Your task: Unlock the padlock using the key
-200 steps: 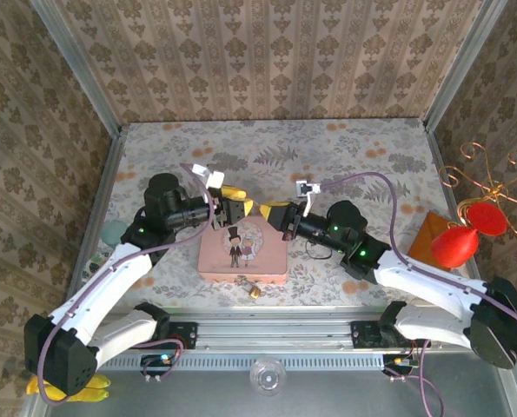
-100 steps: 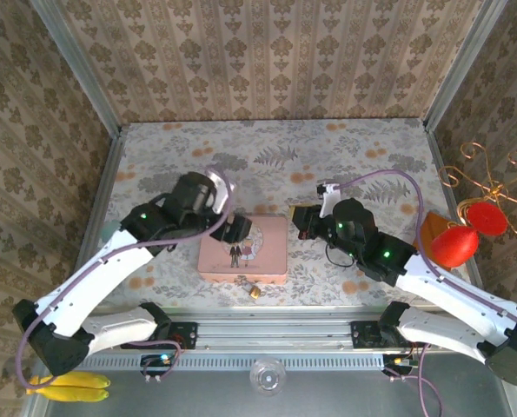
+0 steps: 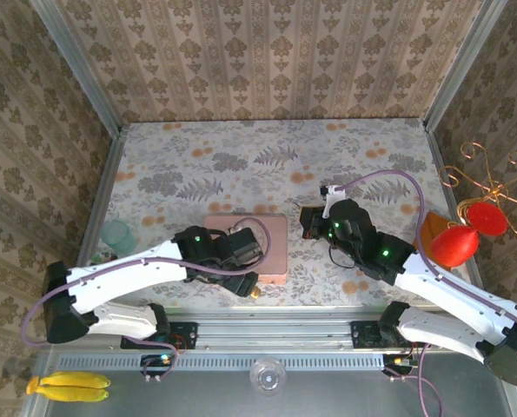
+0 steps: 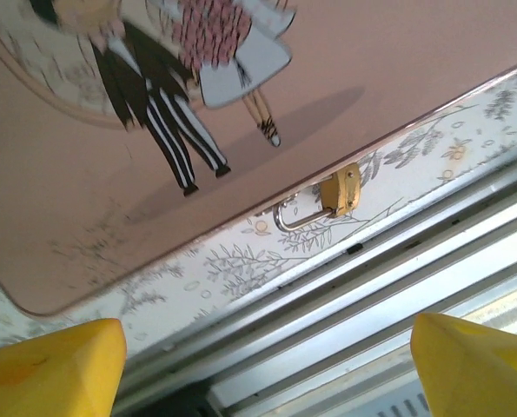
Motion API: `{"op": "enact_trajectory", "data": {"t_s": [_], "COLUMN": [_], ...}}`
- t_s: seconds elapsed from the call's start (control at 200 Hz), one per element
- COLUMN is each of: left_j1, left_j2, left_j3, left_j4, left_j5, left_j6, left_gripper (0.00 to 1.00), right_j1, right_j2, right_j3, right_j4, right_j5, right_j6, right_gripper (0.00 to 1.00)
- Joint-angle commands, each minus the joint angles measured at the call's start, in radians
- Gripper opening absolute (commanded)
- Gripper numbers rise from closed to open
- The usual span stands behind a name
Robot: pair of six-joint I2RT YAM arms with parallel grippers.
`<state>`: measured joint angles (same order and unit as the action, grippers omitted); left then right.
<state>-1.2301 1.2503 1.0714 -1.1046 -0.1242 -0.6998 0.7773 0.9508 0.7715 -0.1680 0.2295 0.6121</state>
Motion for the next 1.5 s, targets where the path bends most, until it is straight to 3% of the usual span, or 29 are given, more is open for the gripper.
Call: {"op": "enact_trajectory", "data": {"t_s": [0.0,0.365,0.61,1.035,1.495], "left_j1": [-0.018,0.0,0.033,0.227,0.398], "left_j2": [0.016,0.077,0.159,0.352,0.55], "left_j3": [-0.052,-0.122,-0.119,-0.001,0.204], "left_j4": [0.038,0.152,0.244,0.442,0.537], "left_j5": [0.005,-0.039,-0.041,-0.055,-0.044], "left_j6": [-0.221,-0.398,-0.404,-0.206,-0.022], "left_gripper": [0.84,0.79,0.74,0.66,0.63], "right_j1": [-0.009,-0.019,-0.028,-0.056,-0.085], "right_j2": [-0.016,-0.073,-0.102,-0.142,-0.129], "right_j3": [-0.012,-0.11,-0.112,-0.128,-0.125], "right_j4": [0.011,0.101,0.069,0.032,0.016], "right_j5": [0.014,-0.06,-0.077,-0.075,-0.124], "right_j6": [0.004,0.032,0.005,0.004,0.038], "right_gripper": [0.0,0.0,0.0,0.0,0.0]}}
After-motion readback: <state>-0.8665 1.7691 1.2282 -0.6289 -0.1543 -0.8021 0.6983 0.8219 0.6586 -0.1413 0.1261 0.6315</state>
